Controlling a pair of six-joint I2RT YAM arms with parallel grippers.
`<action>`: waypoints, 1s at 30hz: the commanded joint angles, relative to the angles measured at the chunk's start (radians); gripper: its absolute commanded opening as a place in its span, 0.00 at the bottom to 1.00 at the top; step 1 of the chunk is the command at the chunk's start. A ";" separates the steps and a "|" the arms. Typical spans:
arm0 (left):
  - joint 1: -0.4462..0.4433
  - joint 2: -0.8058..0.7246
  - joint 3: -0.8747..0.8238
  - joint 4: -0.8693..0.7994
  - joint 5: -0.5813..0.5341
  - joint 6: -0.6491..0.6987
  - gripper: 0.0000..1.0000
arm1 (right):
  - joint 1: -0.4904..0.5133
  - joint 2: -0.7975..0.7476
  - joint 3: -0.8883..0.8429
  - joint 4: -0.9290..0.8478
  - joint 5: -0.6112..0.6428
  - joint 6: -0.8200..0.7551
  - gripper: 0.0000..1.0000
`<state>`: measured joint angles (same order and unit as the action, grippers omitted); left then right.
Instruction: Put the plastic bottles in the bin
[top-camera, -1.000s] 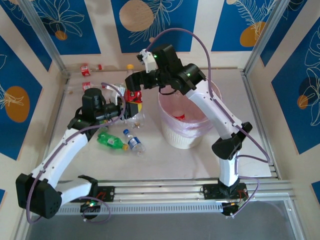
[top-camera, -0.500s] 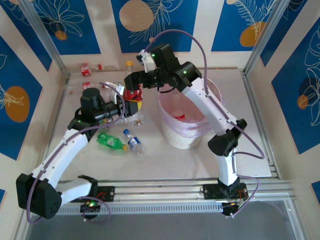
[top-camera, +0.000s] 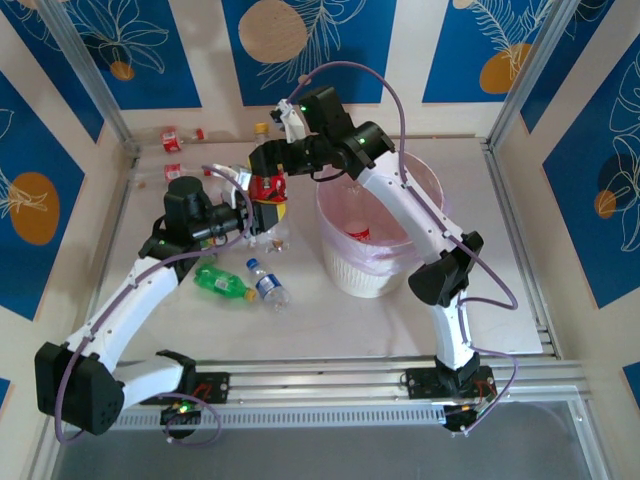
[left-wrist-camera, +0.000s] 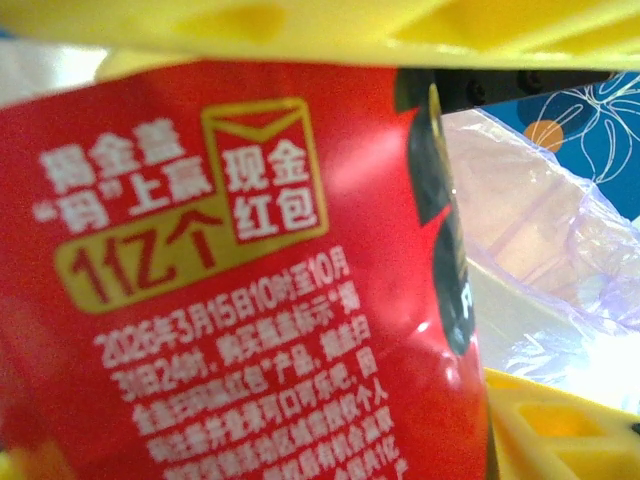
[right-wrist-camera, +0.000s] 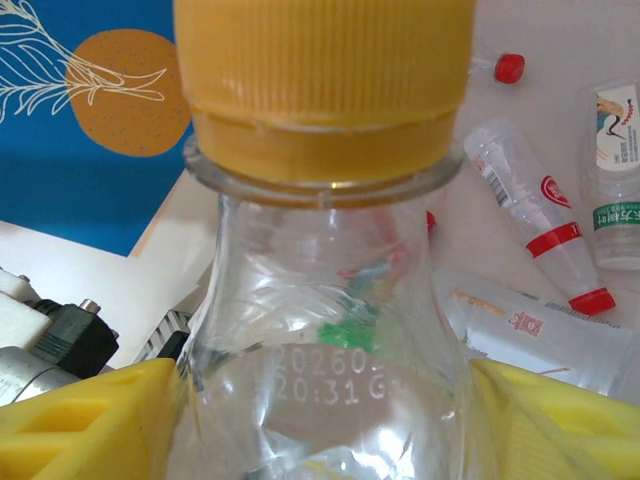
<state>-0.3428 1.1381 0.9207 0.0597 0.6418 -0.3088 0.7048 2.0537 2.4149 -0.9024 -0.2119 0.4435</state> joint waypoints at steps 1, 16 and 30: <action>-0.007 -0.005 0.005 0.071 0.010 0.006 0.47 | 0.001 -0.016 -0.028 0.018 -0.039 0.005 0.69; -0.001 -0.104 -0.005 -0.021 -0.033 0.057 1.00 | -0.027 -0.103 -0.147 0.248 0.008 0.019 0.63; 0.015 -0.265 -0.038 -0.099 -0.095 -0.011 1.00 | -0.116 -0.205 0.001 0.197 0.087 -0.097 0.63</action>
<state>-0.3359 0.8711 0.8963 -0.0082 0.5785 -0.2916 0.5968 1.9152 2.3550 -0.7048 -0.1562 0.4007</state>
